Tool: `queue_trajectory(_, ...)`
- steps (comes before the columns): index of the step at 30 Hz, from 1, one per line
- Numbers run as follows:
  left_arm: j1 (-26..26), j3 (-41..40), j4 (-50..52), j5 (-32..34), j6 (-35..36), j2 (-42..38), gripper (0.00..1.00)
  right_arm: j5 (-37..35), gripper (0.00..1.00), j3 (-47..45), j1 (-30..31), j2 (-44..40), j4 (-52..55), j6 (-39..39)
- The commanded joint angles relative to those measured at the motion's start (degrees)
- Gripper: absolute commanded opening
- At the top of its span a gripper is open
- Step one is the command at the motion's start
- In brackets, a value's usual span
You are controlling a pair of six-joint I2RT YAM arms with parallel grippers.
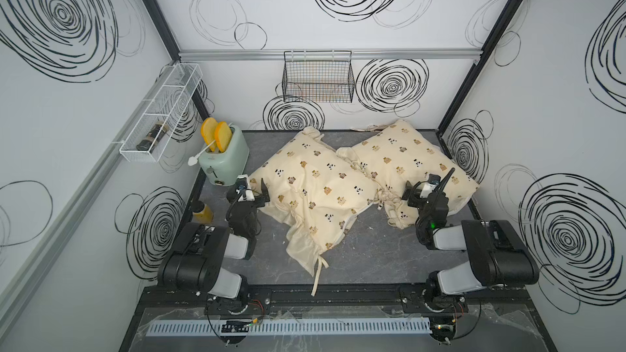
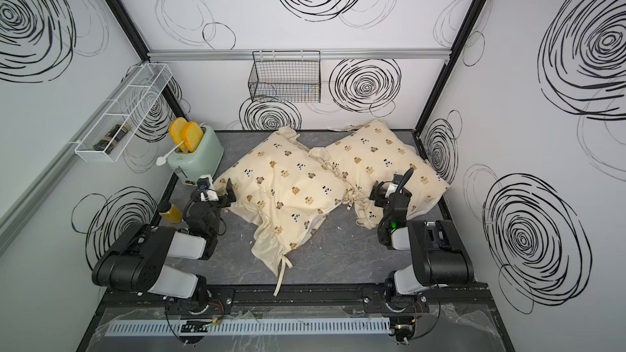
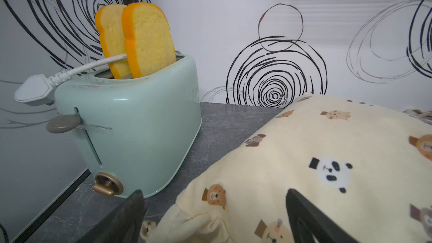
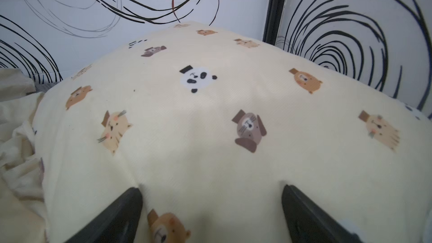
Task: Zip up pillowcases
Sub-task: Move the pillowcase to the center of the board.
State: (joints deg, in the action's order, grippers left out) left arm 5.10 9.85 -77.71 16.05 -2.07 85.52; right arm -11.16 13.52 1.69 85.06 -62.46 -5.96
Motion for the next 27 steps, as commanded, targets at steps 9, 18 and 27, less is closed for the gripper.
queue_trajectory(9,-0.7,-0.3,-3.7,-1.0,-0.2,0.2,0.96,-0.4,0.98,0.8,0.1,-0.5,-1.2,0.3)
queue_trajectory(18,-0.8,-0.3,-3.6,-1.1,-0.3,0.2,0.96,2.4,0.98,1.5,-1.3,-0.4,-0.1,-0.1)
queue_trajectory(27,-0.9,-0.1,-3.2,-1.1,-0.3,0.2,0.96,2.5,0.97,1.8,-1.5,-0.2,0.3,-0.2)
